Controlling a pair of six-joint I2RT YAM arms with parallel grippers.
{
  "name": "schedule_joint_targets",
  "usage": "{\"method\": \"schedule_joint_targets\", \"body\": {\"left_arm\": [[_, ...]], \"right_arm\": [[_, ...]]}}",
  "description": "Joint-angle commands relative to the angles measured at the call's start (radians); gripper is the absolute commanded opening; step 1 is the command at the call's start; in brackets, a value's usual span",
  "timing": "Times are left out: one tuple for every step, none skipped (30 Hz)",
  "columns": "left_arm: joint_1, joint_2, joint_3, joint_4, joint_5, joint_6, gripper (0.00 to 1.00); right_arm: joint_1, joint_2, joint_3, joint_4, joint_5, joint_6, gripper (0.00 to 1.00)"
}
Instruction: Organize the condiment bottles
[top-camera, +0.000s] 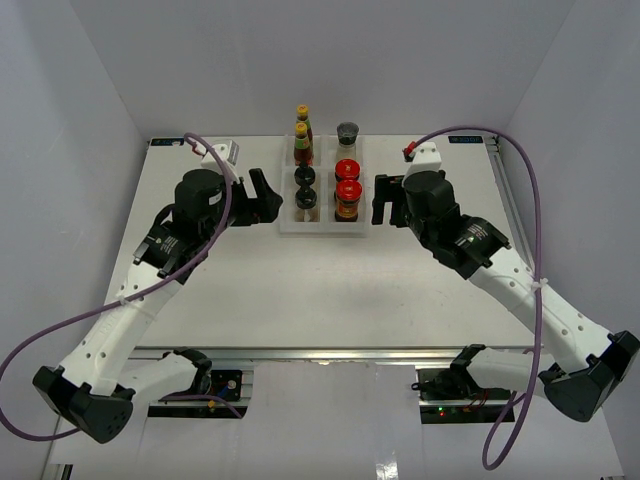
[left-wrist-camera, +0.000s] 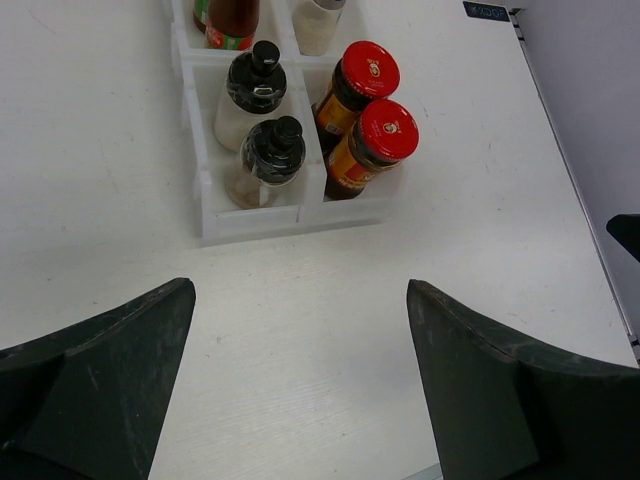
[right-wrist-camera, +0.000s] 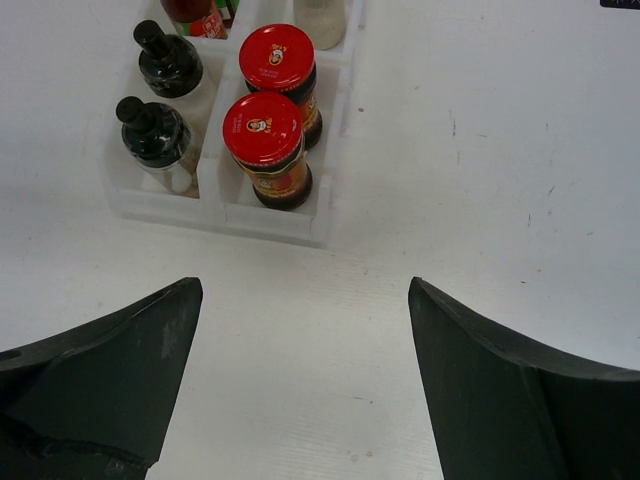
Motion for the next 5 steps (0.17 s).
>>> {"method": "schedule_joint_targets", "body": {"left_arm": [[0.005,-0.021,-0.005,0.022,-0.001,-0.007,0.98],[0.005,-0.022,-0.004,0.024,0.001,-0.007,0.98],[0.004,-0.022,-0.004,0.025,0.001,-0.007,0.98],[0.004,-0.023,-0.005,0.025,0.002,-0.007,0.98],[0.005,-0.023,-0.003,0.024,0.002,-0.007,0.98]], "right_arm": [[-0.002,-0.031,-0.002,0.064,0.019,0.020,0.90],[-0.002,-0.032,-0.002,0.063,0.020,0.021,0.90],[-0.002,-0.032,-0.002,0.062,0.022,0.023,0.90],[-0.002,-0.031,-0.002,0.061,0.023,0.025,0.90],[-0.002,-0.032,-0.003,0.061,0.024,0.026,0.90]]}}
